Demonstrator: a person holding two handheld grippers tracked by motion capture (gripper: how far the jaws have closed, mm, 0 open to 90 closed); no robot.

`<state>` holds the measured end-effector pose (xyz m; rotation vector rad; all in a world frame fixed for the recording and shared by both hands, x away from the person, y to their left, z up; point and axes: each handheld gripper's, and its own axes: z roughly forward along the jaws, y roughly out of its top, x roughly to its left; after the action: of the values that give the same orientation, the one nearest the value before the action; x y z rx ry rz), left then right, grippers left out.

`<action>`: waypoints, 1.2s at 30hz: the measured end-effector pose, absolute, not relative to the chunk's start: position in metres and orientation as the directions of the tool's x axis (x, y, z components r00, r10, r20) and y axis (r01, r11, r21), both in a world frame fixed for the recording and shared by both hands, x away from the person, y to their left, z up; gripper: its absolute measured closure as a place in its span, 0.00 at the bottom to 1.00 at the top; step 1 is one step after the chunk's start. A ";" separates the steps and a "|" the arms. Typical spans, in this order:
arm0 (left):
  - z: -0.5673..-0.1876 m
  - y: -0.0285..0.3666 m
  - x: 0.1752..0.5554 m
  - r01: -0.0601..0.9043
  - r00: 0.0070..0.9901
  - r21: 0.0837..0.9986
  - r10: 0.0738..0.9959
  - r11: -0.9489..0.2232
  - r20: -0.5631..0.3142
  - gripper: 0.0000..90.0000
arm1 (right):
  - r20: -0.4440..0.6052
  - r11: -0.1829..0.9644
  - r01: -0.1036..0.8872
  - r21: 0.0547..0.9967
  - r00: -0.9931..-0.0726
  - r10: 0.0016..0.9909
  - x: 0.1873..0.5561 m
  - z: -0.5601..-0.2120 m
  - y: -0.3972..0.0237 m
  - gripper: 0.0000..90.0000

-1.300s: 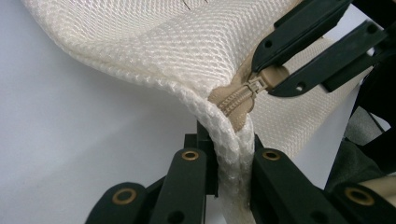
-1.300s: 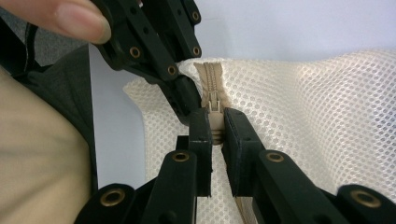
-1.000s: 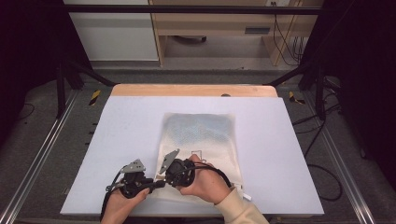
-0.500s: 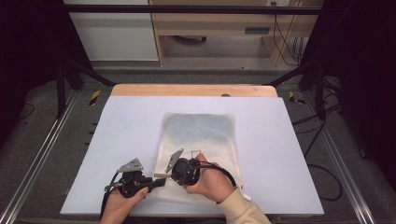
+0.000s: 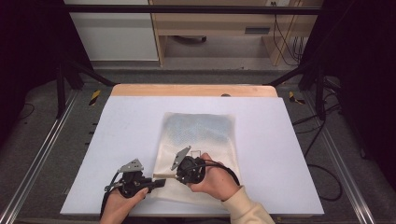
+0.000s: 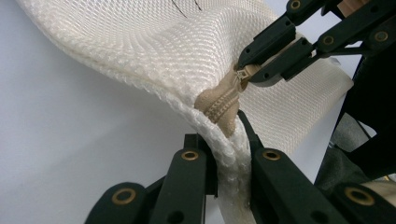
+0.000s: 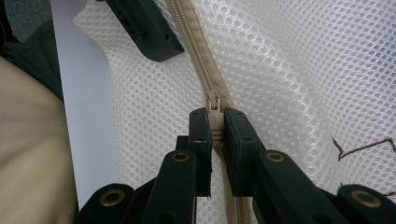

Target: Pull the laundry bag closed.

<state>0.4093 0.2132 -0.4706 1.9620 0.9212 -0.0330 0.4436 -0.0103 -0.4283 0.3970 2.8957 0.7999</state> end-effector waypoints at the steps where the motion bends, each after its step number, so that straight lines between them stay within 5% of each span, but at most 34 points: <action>1: -0.471 0.213 0.409 0.613 0.718 0.738 0.588 -0.280 -0.373 0.95 | -0.039 0.829 0.217 0.515 -0.961 0.275 0.444 -0.428 -0.011 0.91; 36: -0.481 0.196 0.410 0.597 0.740 0.732 0.578 -0.328 -0.344 0.94 | -0.057 0.805 0.214 0.553 -0.955 0.292 0.439 -0.429 -0.030 0.91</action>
<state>0.4098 0.1960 -0.4806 2.0113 0.8897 -0.0248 0.4391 -0.0300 -0.4294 0.4018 2.8517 0.8488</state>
